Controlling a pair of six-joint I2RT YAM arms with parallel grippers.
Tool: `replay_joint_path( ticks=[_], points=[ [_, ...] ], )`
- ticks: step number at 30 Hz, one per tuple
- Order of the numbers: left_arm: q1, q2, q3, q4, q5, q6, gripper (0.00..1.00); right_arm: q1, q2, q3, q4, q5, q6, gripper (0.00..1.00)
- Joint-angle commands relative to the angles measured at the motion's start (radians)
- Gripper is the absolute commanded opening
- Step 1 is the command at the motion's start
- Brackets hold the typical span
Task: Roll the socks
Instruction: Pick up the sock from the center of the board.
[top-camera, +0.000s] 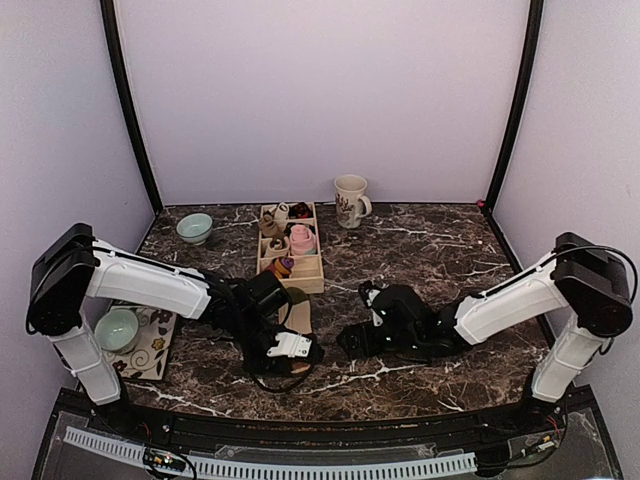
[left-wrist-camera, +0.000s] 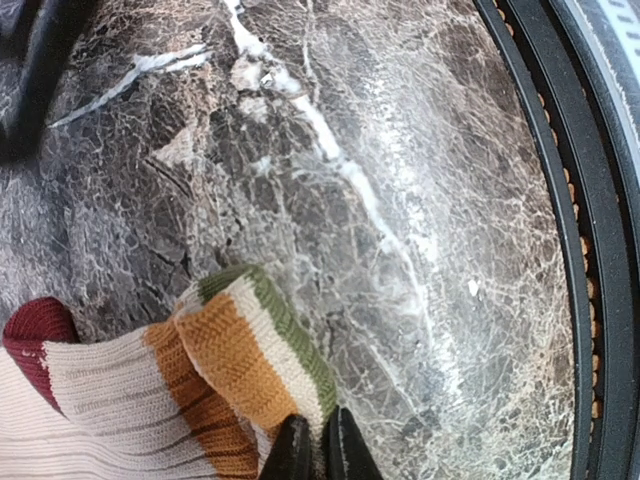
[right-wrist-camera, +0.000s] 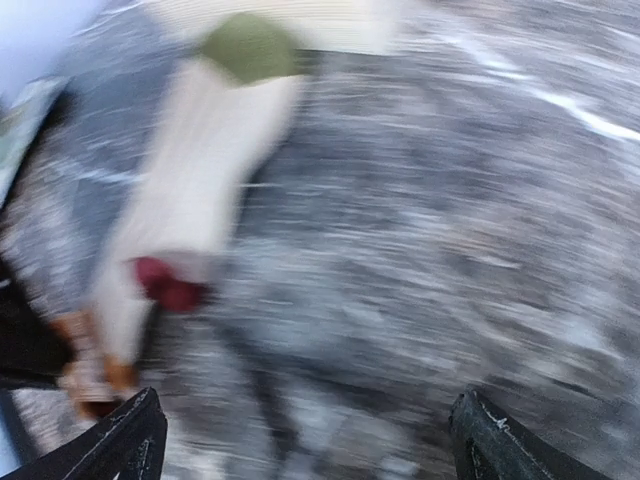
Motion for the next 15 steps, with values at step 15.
replay_joint_path(
  ticks=[15],
  points=[
    [0.083, 0.235, 0.158, -0.367, 0.272, 0.060, 0.08, 0.036, -0.638, -0.400, 0.171, 0.084, -0.327, 1.00]
  ],
)
